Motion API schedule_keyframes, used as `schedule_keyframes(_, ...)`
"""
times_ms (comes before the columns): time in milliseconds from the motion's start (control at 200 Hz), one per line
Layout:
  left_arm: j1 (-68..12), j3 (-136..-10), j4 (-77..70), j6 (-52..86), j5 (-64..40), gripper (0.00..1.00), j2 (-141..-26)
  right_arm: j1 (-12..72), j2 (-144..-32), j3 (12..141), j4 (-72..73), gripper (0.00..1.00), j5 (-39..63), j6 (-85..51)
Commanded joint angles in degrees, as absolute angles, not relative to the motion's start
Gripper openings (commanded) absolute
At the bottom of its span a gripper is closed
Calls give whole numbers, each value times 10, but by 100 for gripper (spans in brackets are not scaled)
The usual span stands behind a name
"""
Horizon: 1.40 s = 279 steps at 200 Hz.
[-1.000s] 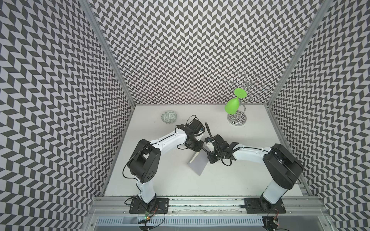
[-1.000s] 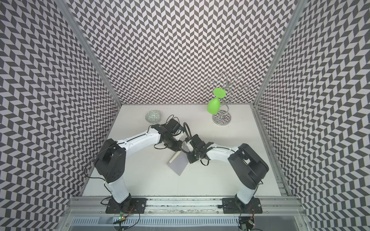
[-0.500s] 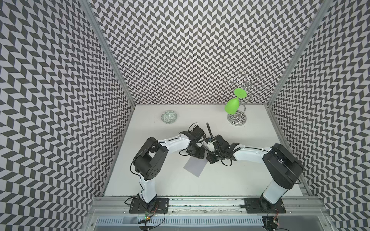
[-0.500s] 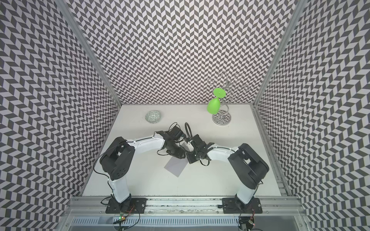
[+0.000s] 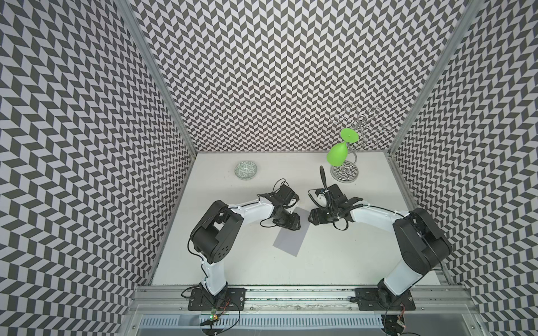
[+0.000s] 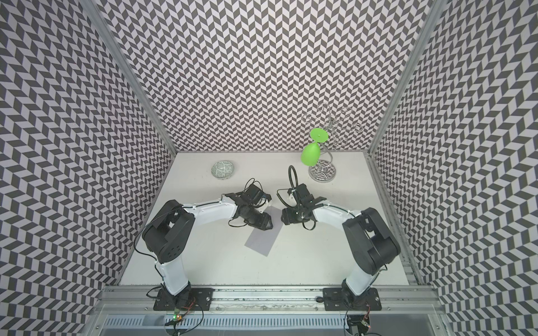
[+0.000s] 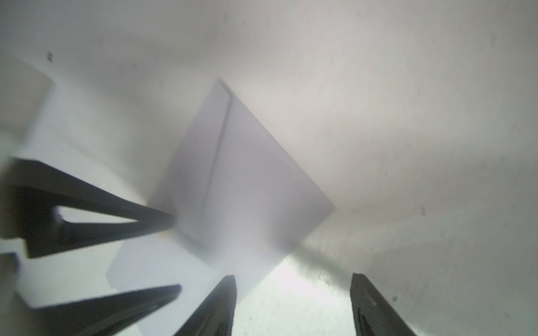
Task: Fold the letter paper in half and place it into the envelope
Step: Adjust the envelope at the center of the board, then reset both arms
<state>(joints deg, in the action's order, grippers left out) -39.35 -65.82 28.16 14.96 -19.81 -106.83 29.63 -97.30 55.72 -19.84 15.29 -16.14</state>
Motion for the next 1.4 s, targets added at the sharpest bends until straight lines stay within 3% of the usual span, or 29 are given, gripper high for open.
schedule_keyframes(0,-394,-638,307,150,-183,54,-1111,299,-1008,588,-184,62,161,-180)
schedule_keyframes(155,-385,-639,299,155,-192,54,-1108,294,-1045,598,-178,53,163,-193)
schedule_keyframes(681,-380,-645,250,190,-242,54,-1110,294,-1119,677,-173,54,191,-197)
schedule_keyframes(861,-370,-670,265,183,-219,54,-1100,293,-1096,721,-211,55,163,-181)
schedule_keyframes(961,-363,-697,275,179,-211,55,-1090,293,-1054,731,-225,63,147,-171)
schedule_keyframes(1267,-347,-833,287,150,-171,66,-1016,218,-895,744,-122,87,92,-202)
schedule_keyframes(1287,-341,-833,279,151,-164,75,-1005,209,-883,736,-109,88,91,-206)
schedule_keyframes(1327,-327,-823,252,156,-156,83,-977,189,-860,718,-81,90,100,-213)
schedule_keyframes(1347,-319,-814,233,158,-156,98,-961,177,-847,709,-70,93,109,-215)
schedule_keyframes(1392,-299,-786,183,166,-153,100,-925,154,-817,679,-40,100,113,-229)
